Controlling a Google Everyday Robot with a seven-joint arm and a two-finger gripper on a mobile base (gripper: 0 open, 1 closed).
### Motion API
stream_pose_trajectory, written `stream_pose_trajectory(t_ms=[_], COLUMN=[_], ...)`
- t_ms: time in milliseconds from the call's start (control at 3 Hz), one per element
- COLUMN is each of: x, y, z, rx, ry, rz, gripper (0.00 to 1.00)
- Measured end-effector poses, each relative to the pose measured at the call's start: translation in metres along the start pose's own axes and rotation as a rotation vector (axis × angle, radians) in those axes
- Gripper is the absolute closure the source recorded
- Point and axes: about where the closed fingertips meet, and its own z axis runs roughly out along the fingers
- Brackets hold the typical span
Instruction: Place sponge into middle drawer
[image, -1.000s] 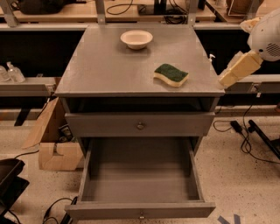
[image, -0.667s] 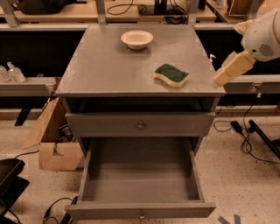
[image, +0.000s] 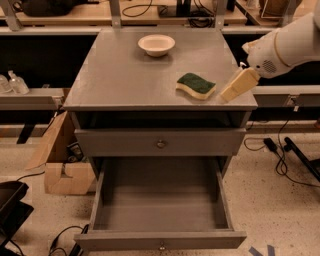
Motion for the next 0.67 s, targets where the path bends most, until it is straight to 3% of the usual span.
stream_pose_trajectory(t_ms=[333, 667], x=[0.013, 0.026], y=[0.007, -0.006], z=[0.036, 0.094], rx=[-0.039, -0.092], ry=[-0.021, -0.079], rz=[0.066, 0.113], gripper=[0.00, 0.00])
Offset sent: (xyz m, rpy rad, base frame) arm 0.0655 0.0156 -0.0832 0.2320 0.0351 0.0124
